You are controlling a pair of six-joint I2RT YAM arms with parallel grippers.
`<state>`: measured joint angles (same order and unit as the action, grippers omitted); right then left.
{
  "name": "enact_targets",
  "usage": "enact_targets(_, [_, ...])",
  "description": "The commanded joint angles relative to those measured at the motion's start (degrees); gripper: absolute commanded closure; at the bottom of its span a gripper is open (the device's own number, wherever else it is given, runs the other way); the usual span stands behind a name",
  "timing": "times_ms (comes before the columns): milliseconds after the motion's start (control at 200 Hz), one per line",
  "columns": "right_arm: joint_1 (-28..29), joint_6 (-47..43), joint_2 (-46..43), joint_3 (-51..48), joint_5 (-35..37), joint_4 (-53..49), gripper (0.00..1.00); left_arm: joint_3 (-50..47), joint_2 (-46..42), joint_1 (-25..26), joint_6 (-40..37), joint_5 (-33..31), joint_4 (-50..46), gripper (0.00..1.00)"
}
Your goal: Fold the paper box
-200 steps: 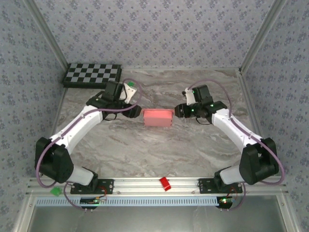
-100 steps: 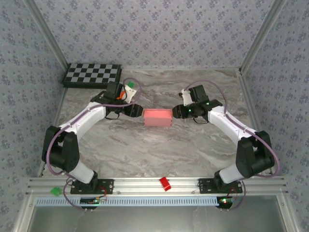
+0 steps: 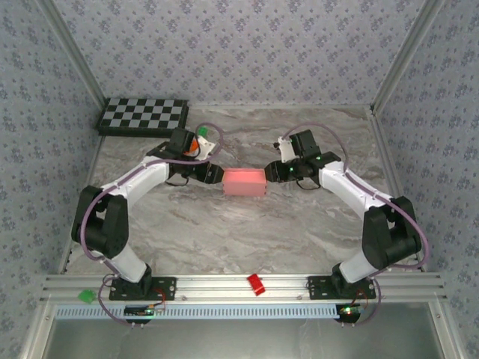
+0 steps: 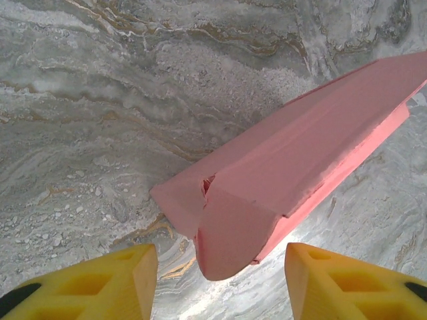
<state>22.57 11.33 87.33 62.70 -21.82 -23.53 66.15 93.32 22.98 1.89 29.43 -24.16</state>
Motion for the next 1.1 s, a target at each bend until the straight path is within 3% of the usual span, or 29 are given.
enact_targets(0, [0.4,0.7,0.8,1.9,-0.8,0.1,0.65,1.4,-0.1,-0.1,0.3,2.3,-0.2,0.48])
enact_targets(880, [0.4,1.1,0.8,2.0,3.7,-1.8,0.7,1.7,0.8,0.0,2.5,4.6,2.2,0.58])
enact_targets(1094, [0.4,1.3,0.8,2.1,3.5,-1.9,0.78,2.1,0.3,0.0,2.7,4.5,1.6,0.6])
